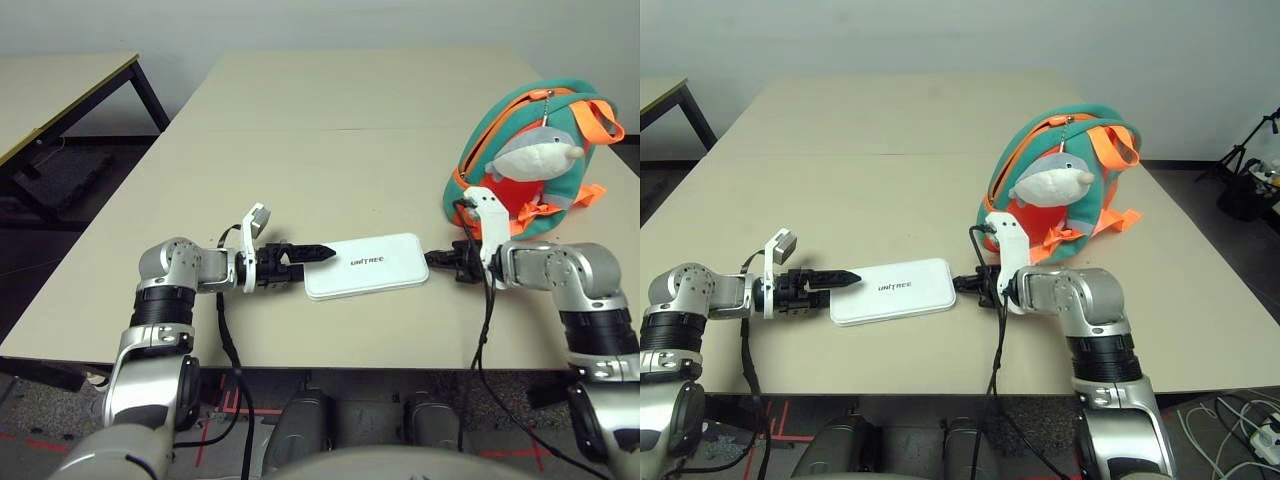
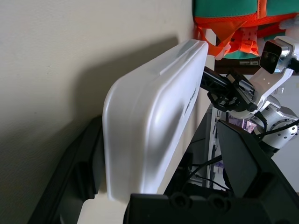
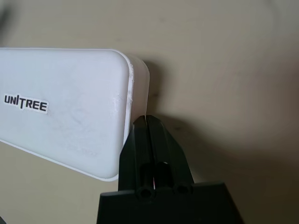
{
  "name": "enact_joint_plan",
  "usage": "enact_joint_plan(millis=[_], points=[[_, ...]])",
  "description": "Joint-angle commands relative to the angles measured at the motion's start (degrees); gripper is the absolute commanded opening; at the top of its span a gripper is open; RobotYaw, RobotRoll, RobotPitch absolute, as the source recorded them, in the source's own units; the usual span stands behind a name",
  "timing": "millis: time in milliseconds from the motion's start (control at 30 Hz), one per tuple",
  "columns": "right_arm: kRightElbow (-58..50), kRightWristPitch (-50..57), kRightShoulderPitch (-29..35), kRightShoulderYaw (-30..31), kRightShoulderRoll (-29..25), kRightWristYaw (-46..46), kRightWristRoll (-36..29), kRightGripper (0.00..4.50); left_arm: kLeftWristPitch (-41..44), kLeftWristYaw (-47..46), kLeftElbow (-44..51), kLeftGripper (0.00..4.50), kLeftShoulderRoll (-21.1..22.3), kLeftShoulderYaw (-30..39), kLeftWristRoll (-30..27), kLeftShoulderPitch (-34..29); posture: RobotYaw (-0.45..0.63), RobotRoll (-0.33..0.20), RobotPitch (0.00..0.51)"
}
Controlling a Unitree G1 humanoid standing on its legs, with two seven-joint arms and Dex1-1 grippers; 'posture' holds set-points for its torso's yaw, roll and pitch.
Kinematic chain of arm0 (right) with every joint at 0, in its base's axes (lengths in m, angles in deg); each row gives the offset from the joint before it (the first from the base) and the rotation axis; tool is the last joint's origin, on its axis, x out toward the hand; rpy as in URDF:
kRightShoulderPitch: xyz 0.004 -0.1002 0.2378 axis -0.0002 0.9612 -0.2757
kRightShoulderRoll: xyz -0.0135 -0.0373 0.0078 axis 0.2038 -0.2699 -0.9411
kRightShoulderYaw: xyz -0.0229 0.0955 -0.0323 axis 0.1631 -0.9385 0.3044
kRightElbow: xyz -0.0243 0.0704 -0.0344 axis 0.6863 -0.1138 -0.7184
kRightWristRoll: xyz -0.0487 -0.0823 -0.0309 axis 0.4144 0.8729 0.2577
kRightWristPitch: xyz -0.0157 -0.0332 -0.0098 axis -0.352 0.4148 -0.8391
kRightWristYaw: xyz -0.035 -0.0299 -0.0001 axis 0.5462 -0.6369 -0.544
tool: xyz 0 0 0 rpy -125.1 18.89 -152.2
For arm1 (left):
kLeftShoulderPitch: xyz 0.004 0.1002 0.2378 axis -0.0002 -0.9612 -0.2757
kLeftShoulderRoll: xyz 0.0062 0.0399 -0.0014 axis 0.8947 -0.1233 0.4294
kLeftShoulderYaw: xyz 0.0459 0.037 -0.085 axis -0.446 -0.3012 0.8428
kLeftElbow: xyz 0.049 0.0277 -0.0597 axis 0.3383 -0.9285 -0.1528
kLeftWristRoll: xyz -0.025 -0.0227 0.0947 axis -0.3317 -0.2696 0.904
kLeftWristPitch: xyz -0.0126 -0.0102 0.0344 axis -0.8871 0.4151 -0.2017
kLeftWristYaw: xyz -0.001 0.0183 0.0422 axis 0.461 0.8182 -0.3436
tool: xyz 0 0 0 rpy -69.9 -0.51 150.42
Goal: Put the pencil case into the backpack and zip it.
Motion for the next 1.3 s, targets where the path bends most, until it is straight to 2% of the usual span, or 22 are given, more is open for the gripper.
enact_joint_plan(millis=[33,133,300,400,433,533,633,767,900,1000,1100,1200,1300], points=[[-0.6,0.4,-1.7,1.0,1.4,0.3,0.0,0.02,1.4,-0.5,-0.7,4.5,-0.8,-3.0,1.4,-2.5,0.07,0.0,0.026],[0.2,-0.4,-2.3,1.3,1.5,0.7,0.5,0.0,2.1,0.2,0.3,3.93,-0.1,-3.2,1.0,-3.3,0.08,0.0,0.025],[0.8,-0.9,-2.7,1.1,1.5,1.0,0.9,0.0,2.1,2.3,2.7,2.3,1.3,-4.4,0.1,-4.6,0.08,0.0,0.025],[0.0,-2.4,-2.5,1.5,0.7,1.8,1.6,0.0,1.9,2.9,3.4,1.61,1.9,-4.2,0.0,-4.7,0.08,0.0,0.025],[-1.1,-3.4,-2.2,2.2,-0.3,2.6,1.9,0.2,1.6,3.0,3.9,1.42,2.2,-4.0,-0.2,-4.6,0.08,0.0,0.025],[-5.0,-4.6,-1.2,1.1,-1.7,3.3,1.2,0.98,0.8,2.8,5.5,1.4,2.5,-2.4,-0.5,-4.3,0.09,0.0,0.024],[-14.4,-3.9,2.7,-4.0,-5.2,4.4,-1.9,1.94,-0.3,1.2,8.2,1.4,2.4,1.1,-1.1,-3.7,0.09,0.0,0.02],[-27.9,2.4,9.8,-15.0,-11.1,6.9,-10.1,3.18,-0.4,-2.3,10.8,1.4,1.7,7.3,-2.1,-3.0,0.03,0.0,0.025],[-36.0,14.3,16.2,-30.9,-17.6,9.7,-19.5,4.5,0.1,-4.4,11.2,1.4,2.2,10.1,-2.1,-2.8,-0.07,0.0,0.034],[-35.2,18.0,17.1,-41.7,-21.1,8.6,-20.0,4.5,0.4,-5.6,10.5,1.4,2.1,11.1,-2.0,-1.9,-0.11,0.0,0.036],[-32.8,12.3,17.5,-45.2,-22.0,5.5,-15.7,4.5,0.5,-6.0,9.7,1.4,2.1,10.2,-1.7,-0.2,-0.15,0.0,0.035],[-29.7,5.1,17.8,-44.0,-21.6,3.5,-11.9,4.5,-0.4,-6.0,7.4,1.4,2.2,8.6,-0.8,2.5,-0.16,0.0,0.032],[-25.2,-1.8,15.8,-39.3,-20.3,2.4,-8.9,4.5,-2.2,-5.5,4.5,1.4,2.6,6.8,0.3,5.4,-0.17,0.0,0.021]])
